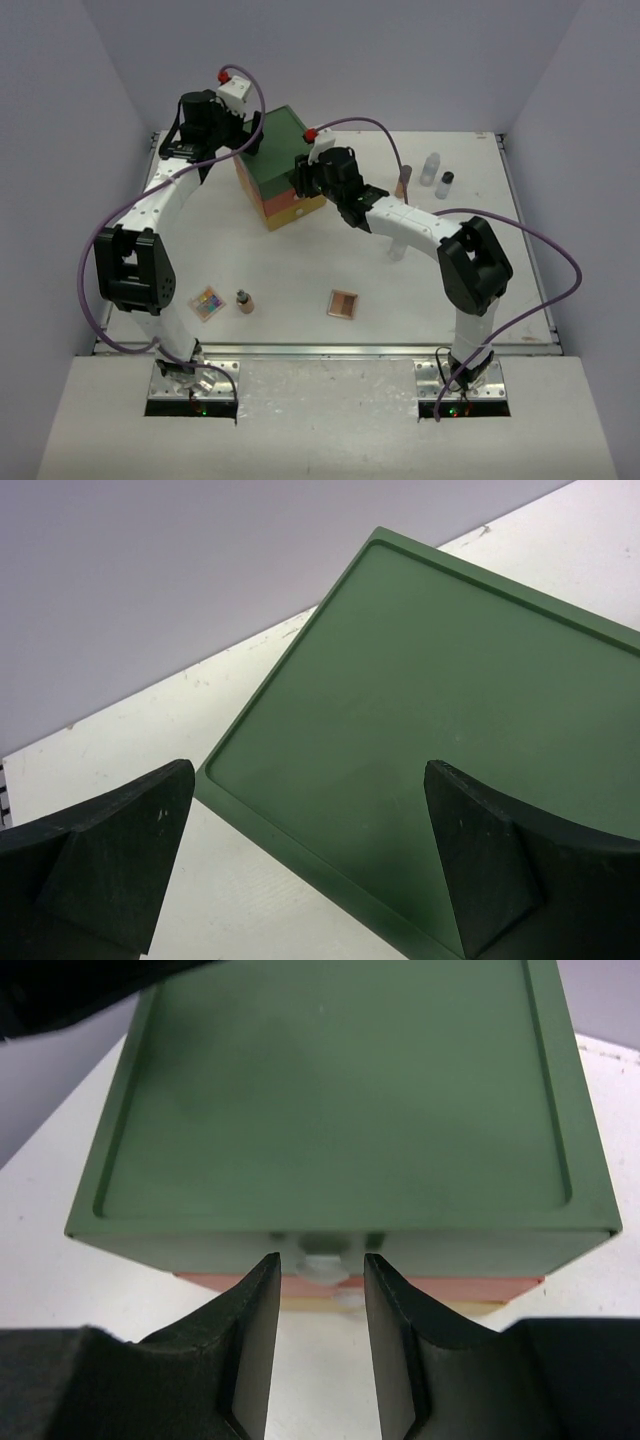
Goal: Organize the makeup
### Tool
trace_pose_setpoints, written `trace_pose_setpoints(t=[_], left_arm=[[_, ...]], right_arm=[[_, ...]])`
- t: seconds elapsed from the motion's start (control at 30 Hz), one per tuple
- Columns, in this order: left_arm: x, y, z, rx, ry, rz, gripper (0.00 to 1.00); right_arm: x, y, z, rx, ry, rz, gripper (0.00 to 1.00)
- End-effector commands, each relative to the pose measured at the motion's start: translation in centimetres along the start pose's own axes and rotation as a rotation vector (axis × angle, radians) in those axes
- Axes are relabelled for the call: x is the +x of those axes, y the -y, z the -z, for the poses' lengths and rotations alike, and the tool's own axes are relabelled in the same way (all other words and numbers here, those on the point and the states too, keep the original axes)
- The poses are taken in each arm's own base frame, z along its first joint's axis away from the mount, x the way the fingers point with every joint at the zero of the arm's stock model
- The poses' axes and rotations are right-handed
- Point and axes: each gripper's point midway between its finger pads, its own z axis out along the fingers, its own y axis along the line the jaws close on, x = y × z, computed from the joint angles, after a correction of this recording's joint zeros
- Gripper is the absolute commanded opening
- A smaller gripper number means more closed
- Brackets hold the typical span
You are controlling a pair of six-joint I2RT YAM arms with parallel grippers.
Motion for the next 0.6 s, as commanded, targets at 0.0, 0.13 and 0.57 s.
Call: trace_pose_setpoints(t=[0.0, 0.13, 0.57], left_arm=[[-0.4, -0.5, -0.2, -0.032, 0.031, -0.041, 0.97], [0.4, -0.5, -0.3, -0.032, 0.024, -0.061, 0.98], [1.7, -0.3, -0.4, -0.029, 0.0, -0.08, 0.98]], right_arm=[[-4.4, -0.9, -1.0, -0.002, 0.133, 0.008, 0.4], [-4.0, -0.8, -1.2, -0.006, 0.13, 0.022, 0.36], [-3.3, -0.5, -1.8, 0.009, 0.112, 0.039, 0.22]])
